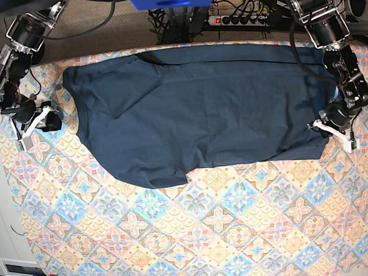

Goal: Layout the t-shirt on the table in an organized manner, then fold the t-shirt properly
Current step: 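Release the shirt and move the left gripper along its side edge, then grasp the shirt's hem-side corners with both grippers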

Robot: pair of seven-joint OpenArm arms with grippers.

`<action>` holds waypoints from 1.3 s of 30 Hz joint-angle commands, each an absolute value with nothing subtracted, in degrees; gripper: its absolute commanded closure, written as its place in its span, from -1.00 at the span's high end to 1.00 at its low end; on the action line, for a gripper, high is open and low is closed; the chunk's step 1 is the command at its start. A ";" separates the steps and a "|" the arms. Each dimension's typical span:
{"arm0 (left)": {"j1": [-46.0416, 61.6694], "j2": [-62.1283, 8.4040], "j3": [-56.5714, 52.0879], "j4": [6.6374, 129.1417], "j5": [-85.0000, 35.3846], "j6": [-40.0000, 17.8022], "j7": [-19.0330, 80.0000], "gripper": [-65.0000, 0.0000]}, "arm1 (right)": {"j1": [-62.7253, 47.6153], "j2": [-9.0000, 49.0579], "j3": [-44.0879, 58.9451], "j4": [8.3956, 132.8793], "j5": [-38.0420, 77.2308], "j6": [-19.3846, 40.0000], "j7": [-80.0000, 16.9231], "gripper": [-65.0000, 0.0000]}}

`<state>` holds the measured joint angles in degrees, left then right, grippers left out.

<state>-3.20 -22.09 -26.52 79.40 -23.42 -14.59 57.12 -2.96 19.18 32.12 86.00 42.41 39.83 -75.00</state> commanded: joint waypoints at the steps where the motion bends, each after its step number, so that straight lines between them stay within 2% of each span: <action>1: -5.32 -22.99 -27.56 80.31 -23.96 -14.64 56.13 -0.94 | -2.24 20.35 32.31 86.90 43.65 40.00 -73.98 -0.50; 10: -12.26 -21.85 -31.60 71.43 -23.96 -14.37 56.13 -0.93 | -2.24 20.35 32.40 86.90 43.65 40.00 -73.98 -0.50; 12: -14.02 -21.85 -31.69 69.93 -23.96 -14.37 56.04 -0.85 | -2.24 20.35 32.40 86.90 43.65 40.00 -73.98 -0.50; 15: -16.40 -21.85 -31.69 67.91 -23.96 -14.37 56.04 -0.52 | -2.24 20.35 32.40 86.90 43.65 40.00 -73.98 -0.50; 20: -20.53 -21.85 -31.69 65.63 -23.96 -14.37 55.87 0.33 | -2.24 20.35 29.76 86.99 43.65 40.00 -73.89 -0.49; 23: -22.11 -21.76 -31.69 65.63 -23.87 -14.37 55.87 0.58 | -2.24 20.44 27.91 86.99 43.65 40.00 -73.01 -0.49; 31: -20.53 -22.11 -31.78 65.63 -23.52 -14.37 55.96 0.59 | 4.62 22.99 18.86 90.15 43.56 40.00 -71.16 -0.49; 39: -17.19 -23.52 -31.69 65.45 -23.16 -14.37 52.26 0.59 | 6.46 23.43 18.24 90.15 43.56 40.00 -71.16 -0.49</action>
<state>-16.36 -22.41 -31.55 64.60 -22.70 -14.28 52.90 4.56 22.37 18.04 88.84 41.80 39.83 -73.43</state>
